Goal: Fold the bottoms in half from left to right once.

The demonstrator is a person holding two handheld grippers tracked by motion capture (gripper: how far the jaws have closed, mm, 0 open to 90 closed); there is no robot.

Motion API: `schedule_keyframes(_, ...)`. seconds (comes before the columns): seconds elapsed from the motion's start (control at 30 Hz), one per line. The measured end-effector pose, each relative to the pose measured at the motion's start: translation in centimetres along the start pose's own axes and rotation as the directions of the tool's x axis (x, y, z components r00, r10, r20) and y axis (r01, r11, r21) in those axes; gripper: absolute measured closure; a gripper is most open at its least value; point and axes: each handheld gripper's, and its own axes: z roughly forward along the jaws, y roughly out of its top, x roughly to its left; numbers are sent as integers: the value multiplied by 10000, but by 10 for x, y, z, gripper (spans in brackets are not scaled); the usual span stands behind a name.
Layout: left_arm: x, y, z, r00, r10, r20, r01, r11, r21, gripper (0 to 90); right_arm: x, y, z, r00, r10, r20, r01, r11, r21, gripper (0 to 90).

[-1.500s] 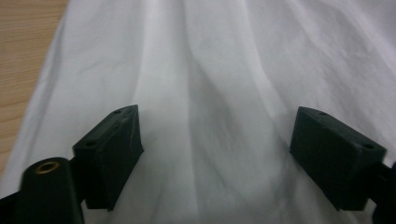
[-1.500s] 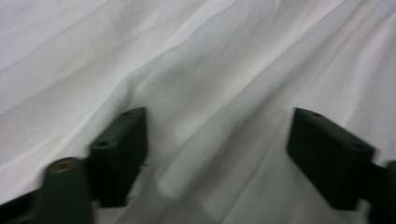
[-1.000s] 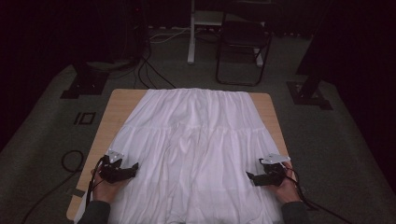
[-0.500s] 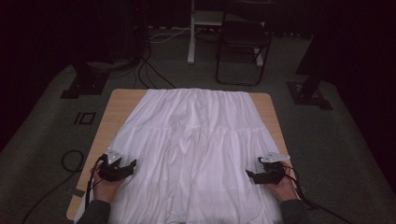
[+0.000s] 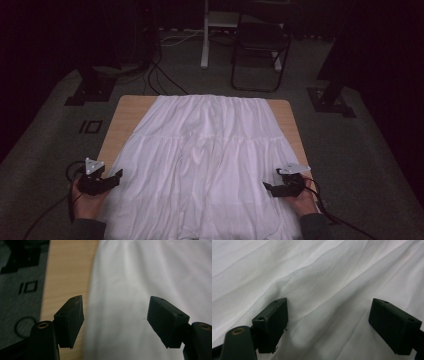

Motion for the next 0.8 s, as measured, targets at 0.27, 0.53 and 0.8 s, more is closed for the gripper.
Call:
schedule_keyframes(0.27,13,-10,16,9988,-480,49,476,9972,577,284,0,0,0,10000,1,-1,-1,10000,-1,151)
schedule_keyframes(0.53,-2,-12,24,9999,-4,141,-8,9958,911,235,0,0,0,10000,3,7,-3,10000,2,152)
schedule_keyframes(0.8,-17,-18,18,9981,352,508,-398,9949,923,214,1,0,0,10000,1,30,-1,10000,-8,153)
